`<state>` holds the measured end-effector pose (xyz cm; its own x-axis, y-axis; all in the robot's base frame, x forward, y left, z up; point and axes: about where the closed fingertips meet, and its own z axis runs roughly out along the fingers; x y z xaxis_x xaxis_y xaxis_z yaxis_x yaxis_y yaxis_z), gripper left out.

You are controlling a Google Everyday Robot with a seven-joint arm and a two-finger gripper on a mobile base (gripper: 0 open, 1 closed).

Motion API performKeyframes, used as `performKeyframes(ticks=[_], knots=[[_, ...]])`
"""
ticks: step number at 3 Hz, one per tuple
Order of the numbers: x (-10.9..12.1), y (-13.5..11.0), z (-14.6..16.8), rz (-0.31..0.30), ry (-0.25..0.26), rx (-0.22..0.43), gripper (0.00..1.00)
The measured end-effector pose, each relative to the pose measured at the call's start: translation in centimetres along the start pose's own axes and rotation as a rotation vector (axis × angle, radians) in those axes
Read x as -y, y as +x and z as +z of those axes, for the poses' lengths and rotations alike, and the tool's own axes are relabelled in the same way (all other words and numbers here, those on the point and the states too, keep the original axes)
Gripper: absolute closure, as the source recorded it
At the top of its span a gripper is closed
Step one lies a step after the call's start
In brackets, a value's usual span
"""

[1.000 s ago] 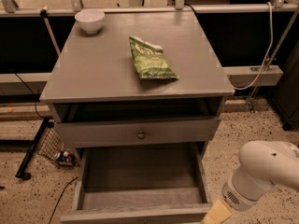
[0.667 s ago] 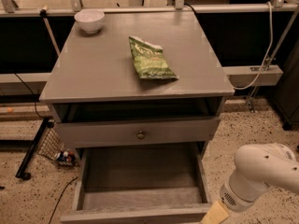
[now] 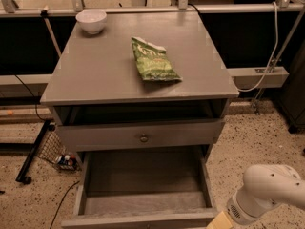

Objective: Close middle drawer

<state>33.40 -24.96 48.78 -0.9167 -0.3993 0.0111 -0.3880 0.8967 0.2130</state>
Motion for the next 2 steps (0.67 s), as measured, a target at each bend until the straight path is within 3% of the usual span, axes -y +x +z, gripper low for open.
performKeyframes(ticks=[2], knots=[[0.9, 0.1, 3.8, 0.056, -0.049, 0.045, 0.00]])
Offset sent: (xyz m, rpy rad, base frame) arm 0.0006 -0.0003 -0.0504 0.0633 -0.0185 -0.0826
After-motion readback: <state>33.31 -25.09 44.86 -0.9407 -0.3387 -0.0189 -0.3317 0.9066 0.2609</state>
